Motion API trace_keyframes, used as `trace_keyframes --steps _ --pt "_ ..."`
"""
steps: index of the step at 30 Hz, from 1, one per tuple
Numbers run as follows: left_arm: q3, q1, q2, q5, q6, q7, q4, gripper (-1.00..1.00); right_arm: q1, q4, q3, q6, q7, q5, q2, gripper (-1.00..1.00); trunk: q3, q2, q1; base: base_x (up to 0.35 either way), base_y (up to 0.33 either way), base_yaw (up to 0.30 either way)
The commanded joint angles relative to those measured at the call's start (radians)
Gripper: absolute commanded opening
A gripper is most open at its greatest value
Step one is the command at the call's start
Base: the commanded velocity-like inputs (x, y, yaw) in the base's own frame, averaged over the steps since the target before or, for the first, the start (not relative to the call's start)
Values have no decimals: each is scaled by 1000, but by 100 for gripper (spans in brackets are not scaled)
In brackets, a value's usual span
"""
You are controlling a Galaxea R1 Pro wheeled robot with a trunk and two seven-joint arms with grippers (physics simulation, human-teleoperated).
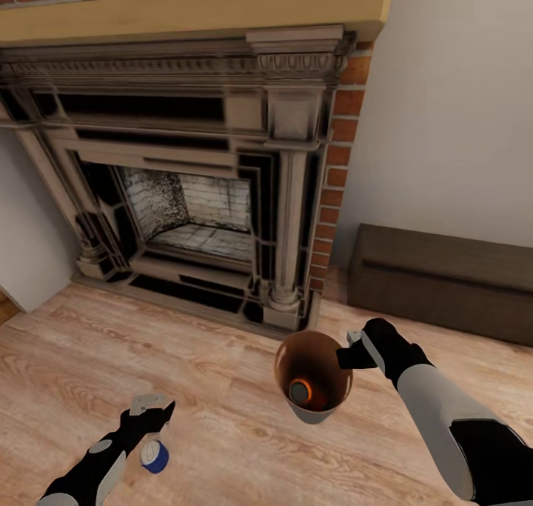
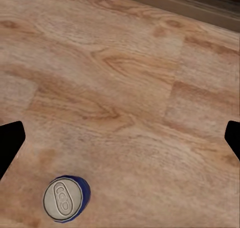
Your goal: Put the three can of soda from the living room inside the tash can in the kitchen.
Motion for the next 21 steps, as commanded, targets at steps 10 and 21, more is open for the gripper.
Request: trace_keyframes --steps 10,21 --pt "0 2 -2 0 -3 13 0 100 0 -1 -4 3 8 -30 1 -100 0 0 0 161 113 0" --pt "-2 2 -2 -3 -2 9 7 100 1 0 -3 -3 10 -33 2 -100 0 0 0 -90 176 0"
